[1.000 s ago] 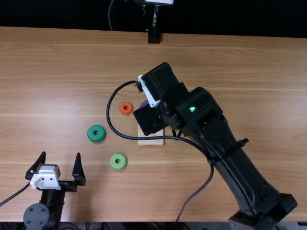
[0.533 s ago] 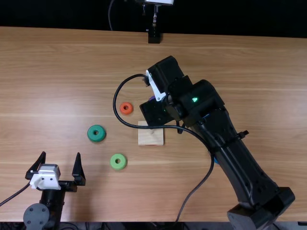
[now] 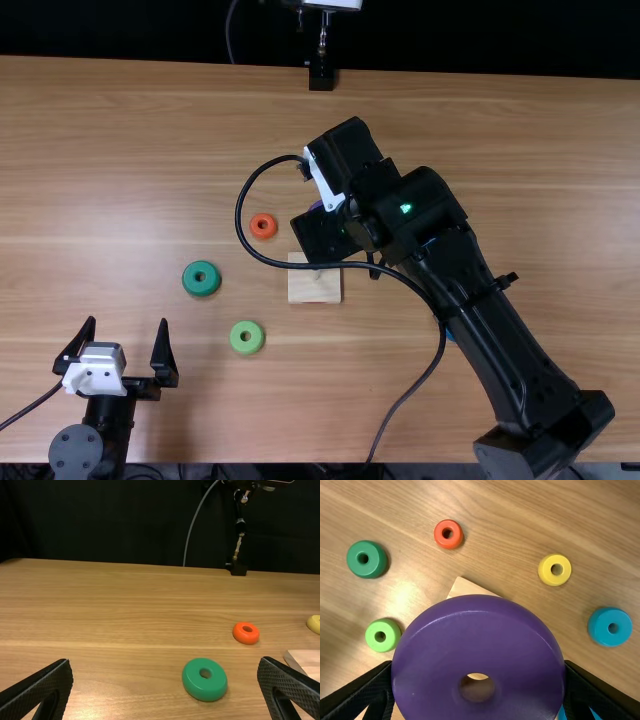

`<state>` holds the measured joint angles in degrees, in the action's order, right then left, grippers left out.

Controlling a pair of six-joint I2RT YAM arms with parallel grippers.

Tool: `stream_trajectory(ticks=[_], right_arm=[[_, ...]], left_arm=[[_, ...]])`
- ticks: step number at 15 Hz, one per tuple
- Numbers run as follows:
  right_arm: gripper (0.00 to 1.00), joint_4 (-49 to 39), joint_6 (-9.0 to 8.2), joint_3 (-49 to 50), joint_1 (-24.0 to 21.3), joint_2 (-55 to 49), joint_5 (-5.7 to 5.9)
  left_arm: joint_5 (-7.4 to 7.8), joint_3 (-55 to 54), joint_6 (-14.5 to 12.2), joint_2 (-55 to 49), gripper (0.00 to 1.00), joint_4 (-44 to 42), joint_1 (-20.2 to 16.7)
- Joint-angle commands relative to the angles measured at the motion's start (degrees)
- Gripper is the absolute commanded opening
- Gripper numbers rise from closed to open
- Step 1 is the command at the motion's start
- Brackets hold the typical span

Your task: Build the Hanoi tower: stack the rings onto the peg from bottom to top in this color order: purple, dark blue, light blue, dark green, light green, yellow, orange.

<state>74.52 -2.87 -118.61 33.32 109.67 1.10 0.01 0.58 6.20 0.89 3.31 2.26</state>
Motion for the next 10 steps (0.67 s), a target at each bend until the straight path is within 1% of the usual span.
stream_trajectory(ticks=[1, 10], right_arm=[[0.0, 0.0, 0.24, -1.8, 0.17, 0.81, 0.16], [0.0, 0.0, -0.18, -1.45, 0.43, 2.04, 0.16]], left_arm=[[-0.64, -0.58, -0.29, -0.89, 1.0, 1.54, 0.29], [-0.64, -0.58, -0.29, -0.89, 1.0, 1.54, 0.29]])
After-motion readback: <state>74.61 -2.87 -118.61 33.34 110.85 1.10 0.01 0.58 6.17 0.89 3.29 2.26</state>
